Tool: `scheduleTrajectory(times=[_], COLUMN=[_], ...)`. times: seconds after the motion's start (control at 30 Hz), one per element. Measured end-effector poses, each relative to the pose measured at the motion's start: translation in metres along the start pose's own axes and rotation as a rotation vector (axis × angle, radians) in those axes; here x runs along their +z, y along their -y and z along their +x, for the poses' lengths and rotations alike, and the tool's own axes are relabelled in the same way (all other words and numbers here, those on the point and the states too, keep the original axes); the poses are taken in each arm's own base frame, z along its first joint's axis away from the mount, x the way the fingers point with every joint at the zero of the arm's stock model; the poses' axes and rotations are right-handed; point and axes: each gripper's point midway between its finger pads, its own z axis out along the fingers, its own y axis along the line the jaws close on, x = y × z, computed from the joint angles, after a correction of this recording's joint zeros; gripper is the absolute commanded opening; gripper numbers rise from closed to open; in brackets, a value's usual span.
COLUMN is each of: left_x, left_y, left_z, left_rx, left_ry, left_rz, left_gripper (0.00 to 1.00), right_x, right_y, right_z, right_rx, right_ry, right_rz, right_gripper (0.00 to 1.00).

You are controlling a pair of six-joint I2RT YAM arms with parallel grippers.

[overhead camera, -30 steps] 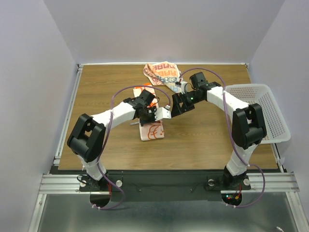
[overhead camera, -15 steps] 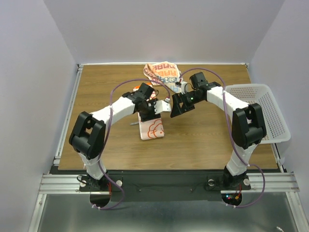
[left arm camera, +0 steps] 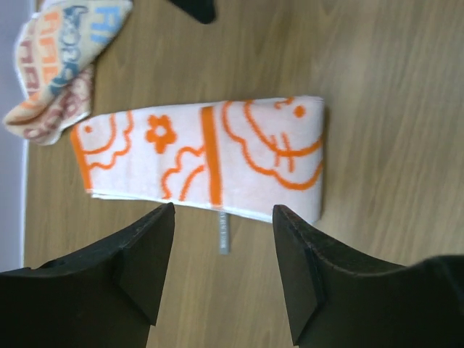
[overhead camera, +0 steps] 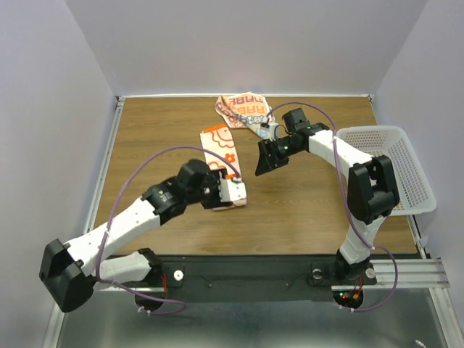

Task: Roll the towels
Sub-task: Roll the towel

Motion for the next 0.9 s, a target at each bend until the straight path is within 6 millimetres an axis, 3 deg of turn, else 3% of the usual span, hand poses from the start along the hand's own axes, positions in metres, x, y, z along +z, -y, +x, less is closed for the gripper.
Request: scheduleTrajectory(times=[0.1, 0.2, 0.27, 0.3, 0.5, 0.7, 0.9], left_x=[0.021, 0.042, 0.048, 0.052, 0.072, 0.086, 0.096], left_y=[0.037, 0.071, 0.079, 0.08, 0.073, 0.07, 0.069], left_z=[0.017, 0.055, 0.063, 0.063, 0.059, 0.064, 0.071], left_rx=[0.02, 0.029, 0.03, 0.029, 0.015, 0.02, 0.031], left_ry=[-0.033, -0.155, -0.19, -0.199, -0.189, -0.201, -0.222], left_rz=[0.03, 0.083, 0.091, 0.087, 0.024, -0.012, -0.032], left_gripper=[0.71, 0.73, 0.85, 0.87, 0.87, 0.82, 0.71], right_x=[0.008, 0.018, 0.022, 0.022, 0.021, 0.011, -0.005], right_y=[-0.008, -0.012, -0.011, -0.01, -0.002, 0.011, 0.027], right_z=[0.002, -0.001, -0.002, -0.003, -0.004, -0.008, -0.017], right_rx=[-0.005, -0.006, -0.003, -0.002, -0.002, 0.028, 0.071], right_ry=[-0.02, -0.033, -0.036, -0.036, -0.032, -0.008, 0.038], right_rz=[0.001, -0.001, 0.002, 0.003, 0.035, 0.042, 0.05], right_gripper=[0.63, 0.64, 0.71, 0.78, 0.93, 0.98, 0.99])
